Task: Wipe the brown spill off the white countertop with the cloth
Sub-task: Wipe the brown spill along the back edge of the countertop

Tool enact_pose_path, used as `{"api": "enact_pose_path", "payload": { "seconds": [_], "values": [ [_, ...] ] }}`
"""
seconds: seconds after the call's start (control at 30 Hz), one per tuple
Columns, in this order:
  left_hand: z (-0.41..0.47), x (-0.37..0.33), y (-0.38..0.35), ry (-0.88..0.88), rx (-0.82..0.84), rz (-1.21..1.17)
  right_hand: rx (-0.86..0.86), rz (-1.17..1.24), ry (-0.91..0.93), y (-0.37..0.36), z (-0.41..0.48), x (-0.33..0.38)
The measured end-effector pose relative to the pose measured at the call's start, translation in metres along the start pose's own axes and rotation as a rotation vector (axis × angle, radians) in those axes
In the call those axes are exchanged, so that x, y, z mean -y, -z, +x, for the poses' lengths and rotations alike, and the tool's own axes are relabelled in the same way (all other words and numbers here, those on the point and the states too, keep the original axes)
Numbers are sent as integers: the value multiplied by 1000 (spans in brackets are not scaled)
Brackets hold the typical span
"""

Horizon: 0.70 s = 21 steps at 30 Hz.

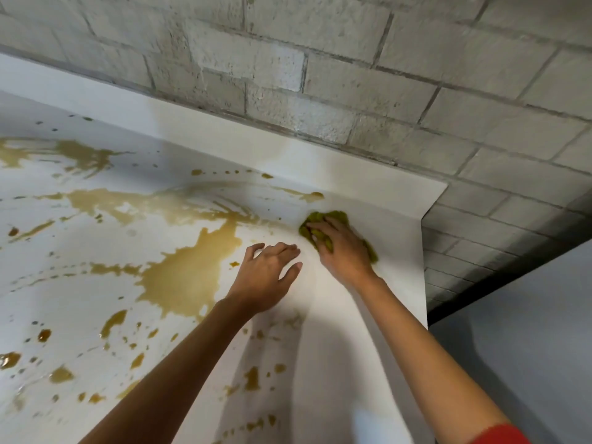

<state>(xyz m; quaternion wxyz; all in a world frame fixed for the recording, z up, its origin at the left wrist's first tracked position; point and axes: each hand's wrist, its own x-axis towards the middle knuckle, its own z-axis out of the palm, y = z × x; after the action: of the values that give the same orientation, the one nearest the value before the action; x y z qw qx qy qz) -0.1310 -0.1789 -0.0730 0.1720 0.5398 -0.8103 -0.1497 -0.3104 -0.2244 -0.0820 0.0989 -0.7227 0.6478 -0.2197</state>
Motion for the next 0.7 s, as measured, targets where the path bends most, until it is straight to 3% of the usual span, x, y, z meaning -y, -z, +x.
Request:
{"api": "enact_pose_path", "payload": {
  "seconds": [0.17,0.37,0.53,0.7],
  "values": [
    [-2,12,10,57,-123,-28,-100,8,-139,15,-9,-36],
    [1,14,9,79,-96,24,-185,-73,-297,-2,52,-8],
    [0,14,3,87,-73,58,-107,-95,-204,-22,76,18],
    [1,14,6,98,-76,50,33,-7,18,-16,68,20]
  ]
}}
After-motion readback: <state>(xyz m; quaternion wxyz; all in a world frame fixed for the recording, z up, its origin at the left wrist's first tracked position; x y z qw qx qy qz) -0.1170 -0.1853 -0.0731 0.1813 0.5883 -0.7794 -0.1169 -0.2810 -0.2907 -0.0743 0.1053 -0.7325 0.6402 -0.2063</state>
